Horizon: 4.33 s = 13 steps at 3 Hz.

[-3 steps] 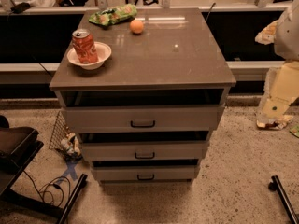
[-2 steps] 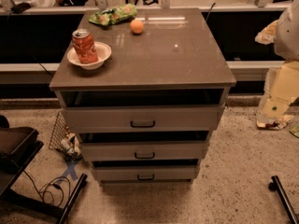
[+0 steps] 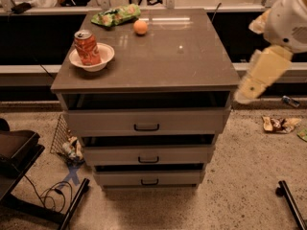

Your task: Pick coke can from paper bowl and place on counter

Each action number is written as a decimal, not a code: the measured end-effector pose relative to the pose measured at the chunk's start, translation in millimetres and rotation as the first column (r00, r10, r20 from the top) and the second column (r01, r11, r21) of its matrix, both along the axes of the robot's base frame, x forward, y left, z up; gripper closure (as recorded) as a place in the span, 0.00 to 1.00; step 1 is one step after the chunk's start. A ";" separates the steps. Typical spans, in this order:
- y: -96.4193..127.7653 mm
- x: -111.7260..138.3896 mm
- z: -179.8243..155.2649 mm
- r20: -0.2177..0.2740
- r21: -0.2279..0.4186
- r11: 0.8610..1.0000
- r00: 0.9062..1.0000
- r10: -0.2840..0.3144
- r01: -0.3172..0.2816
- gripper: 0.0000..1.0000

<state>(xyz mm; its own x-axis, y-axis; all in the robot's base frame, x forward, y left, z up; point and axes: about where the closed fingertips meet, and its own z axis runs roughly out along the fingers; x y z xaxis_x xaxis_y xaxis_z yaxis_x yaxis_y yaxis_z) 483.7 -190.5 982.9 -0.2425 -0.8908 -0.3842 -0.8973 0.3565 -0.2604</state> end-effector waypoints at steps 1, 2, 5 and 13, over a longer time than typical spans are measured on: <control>39.8 26.9 -14.1 0.025 0.236 0.971 0.999 -0.033 0.026 0.00; 98.7 36.9 -33.4 0.067 0.494 0.869 0.997 -0.027 -0.009 0.00; 148.1 60.3 -9.7 0.241 0.627 0.772 0.969 -0.060 -0.108 0.00; 414.6 232.5 -65.1 0.244 0.847 0.494 0.969 -0.037 -0.194 0.64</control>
Offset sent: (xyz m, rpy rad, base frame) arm 0.1671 0.0960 0.0543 0.9013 -0.6921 -0.2462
